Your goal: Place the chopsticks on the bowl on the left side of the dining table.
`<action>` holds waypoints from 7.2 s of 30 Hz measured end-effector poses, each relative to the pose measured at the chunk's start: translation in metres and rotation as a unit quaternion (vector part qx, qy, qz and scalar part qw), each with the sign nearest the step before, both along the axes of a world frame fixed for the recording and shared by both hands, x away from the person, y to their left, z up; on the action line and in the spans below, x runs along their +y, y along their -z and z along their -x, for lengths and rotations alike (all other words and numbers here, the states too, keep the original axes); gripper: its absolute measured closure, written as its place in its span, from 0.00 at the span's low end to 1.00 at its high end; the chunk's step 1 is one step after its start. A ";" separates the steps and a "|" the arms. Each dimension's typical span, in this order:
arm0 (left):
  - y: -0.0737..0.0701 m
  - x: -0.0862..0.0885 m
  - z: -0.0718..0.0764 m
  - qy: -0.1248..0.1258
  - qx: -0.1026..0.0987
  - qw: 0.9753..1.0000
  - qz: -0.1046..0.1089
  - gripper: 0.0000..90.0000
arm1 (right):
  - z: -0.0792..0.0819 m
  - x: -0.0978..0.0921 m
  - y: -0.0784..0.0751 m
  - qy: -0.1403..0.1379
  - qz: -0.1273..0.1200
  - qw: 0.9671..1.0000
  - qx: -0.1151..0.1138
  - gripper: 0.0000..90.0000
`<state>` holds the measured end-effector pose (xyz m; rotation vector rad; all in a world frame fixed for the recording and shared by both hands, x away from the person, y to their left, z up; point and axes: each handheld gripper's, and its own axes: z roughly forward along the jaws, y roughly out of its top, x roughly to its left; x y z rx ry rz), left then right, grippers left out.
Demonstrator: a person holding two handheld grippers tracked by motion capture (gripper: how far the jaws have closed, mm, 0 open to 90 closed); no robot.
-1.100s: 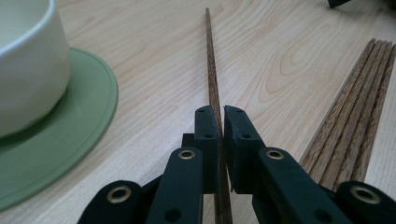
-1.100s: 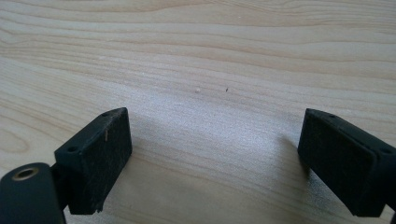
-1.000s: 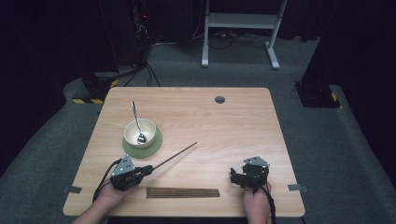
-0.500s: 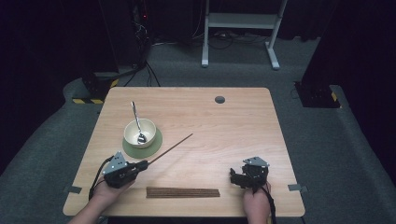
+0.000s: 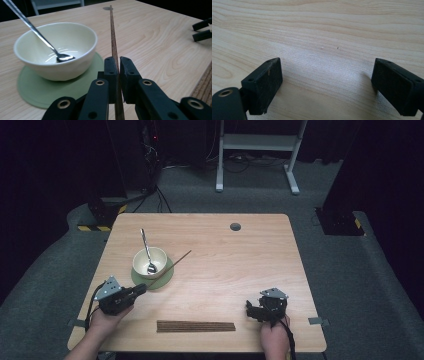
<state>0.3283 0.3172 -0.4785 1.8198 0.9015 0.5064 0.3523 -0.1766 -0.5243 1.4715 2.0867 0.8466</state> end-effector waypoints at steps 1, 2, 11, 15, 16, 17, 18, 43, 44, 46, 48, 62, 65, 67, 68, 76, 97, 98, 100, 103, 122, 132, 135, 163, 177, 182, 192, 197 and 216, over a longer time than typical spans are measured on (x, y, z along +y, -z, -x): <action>-0.001 0.003 0.000 -0.005 0.000 1.000 0.002 0.93 | 0.000 0.000 0.000 -0.001 0.000 1.000 0.000 0.11; -0.001 0.005 -0.001 -0.008 -0.001 1.000 0.002 0.93 | 0.000 0.000 0.000 -0.001 0.001 1.000 0.000 0.11; -0.004 0.023 -0.004 -0.034 -0.005 0.999 0.012 0.93 | 0.000 0.000 0.000 -0.001 0.000 1.000 0.000 0.11; -0.005 0.030 -0.004 -0.045 -0.005 0.999 0.017 0.93 | 0.000 0.000 0.000 -0.002 0.001 1.000 0.000 0.11; -0.005 0.031 -0.005 -0.047 -0.005 0.999 0.018 0.93 | 0.000 0.000 0.000 -0.002 0.000 1.000 0.000 0.11; -0.005 0.032 -0.005 -0.049 -0.005 0.999 0.019 0.93 | 0.000 0.000 0.000 -0.002 0.000 1.000 0.000 0.11; -0.005 0.034 -0.005 -0.055 -0.004 0.998 0.018 0.93 | 0.000 0.000 0.000 -0.002 0.000 1.000 0.000 0.11; 0.002 0.039 -0.018 -0.099 0.005 0.995 0.009 0.93 | 0.000 0.000 0.000 -0.005 0.002 1.000 -0.001 0.11; 0.002 0.039 -0.018 -0.099 0.006 0.995 0.009 0.93 | 0.000 0.000 0.000 -0.005 0.003 1.000 -0.001 0.11; 0.002 0.038 -0.018 -0.099 0.008 0.995 0.011 0.93 | 0.000 0.000 0.000 -0.006 0.004 1.000 -0.002 0.11; 0.003 0.038 -0.019 -0.100 0.010 0.995 0.013 0.93 | 0.000 0.000 0.000 -0.007 0.004 1.000 -0.002 0.11; 0.005 0.037 -0.024 -0.104 0.018 0.994 0.016 0.93 | 0.001 0.001 0.000 -0.009 0.003 1.000 -0.001 0.11; 0.005 0.037 -0.024 -0.105 0.019 0.994 0.015 0.93 | 0.001 0.001 0.000 -0.010 0.003 1.000 -0.001 0.11; 0.006 0.038 -0.025 -0.107 0.020 0.994 0.016 0.93 | 0.002 0.001 0.000 -0.009 0.003 1.000 -0.001 0.11; 0.006 0.038 -0.025 -0.108 0.021 0.994 0.017 0.93 | 0.002 0.001 0.000 -0.010 0.003 1.000 -0.001 0.11; 0.007 0.037 -0.027 -0.107 0.020 0.994 0.016 0.93 | 0.003 0.001 0.000 -0.010 0.002 1.000 0.000 0.11; -0.004 0.036 -0.014 -0.103 0.003 0.995 0.011 0.60 | 0.003 0.001 0.000 -0.014 0.001 1.000 0.001 0.11; -0.005 0.036 -0.011 -0.103 0.002 0.995 0.012 0.60 | 0.003 0.001 0.000 -0.014 0.001 1.000 0.001 0.11; -0.007 0.035 -0.007 -0.101 0.000 0.995 0.011 0.59 | 0.002 0.001 0.000 -0.017 0.001 1.000 0.000 0.11; -0.008 0.033 -0.002 -0.098 -0.001 0.995 0.007 0.59 | 0.002 0.001 0.000 -0.018 0.001 1.000 0.000 0.11; -0.008 0.001 0.017 -0.040 0.014 0.999 -0.011 0.60 | 0.002 0.001 0.000 -0.020 0.002 1.000 0.000 0.10; -0.005 -0.012 0.020 -0.005 0.026 0.999 -0.023 0.60 | 0.002 0.001 0.000 -0.020 0.001 1.000 0.000 0.10; -0.003 -0.020 0.022 0.010 0.029 0.999 -0.033 0.60 | 0.002 0.001 0.000 -0.020 0.001 1.000 0.000 0.10; 0.032 -0.076 0.026 0.127 0.092 0.981 -0.118 0.58 | 0.002 0.001 0.000 -0.022 0.001 1.000 0.000 0.10; 0.037 -0.078 0.024 0.127 0.106 0.978 -0.124 0.59 | 0.002 0.001 0.000 -0.024 0.001 1.000 0.000 0.11; 0.038 -0.077 0.022 0.123 0.105 0.979 -0.125 0.60 | 0.002 0.001 0.000 -0.024 0.001 1.000 0.001 0.10; 0.039 -0.076 0.022 0.115 0.100 0.980 -0.130 0.60 | 0.002 0.001 0.000 -0.025 0.000 1.000 0.001 0.11; 0.040 -0.080 0.023 0.117 0.087 0.980 -0.138 0.61 | 0.002 0.001 0.000 -0.025 0.000 1.000 0.001 0.11; 0.044 -0.076 0.016 0.124 0.089 0.981 -0.123 0.86 | 0.002 0.002 0.000 -0.027 0.000 1.000 0.001 0.11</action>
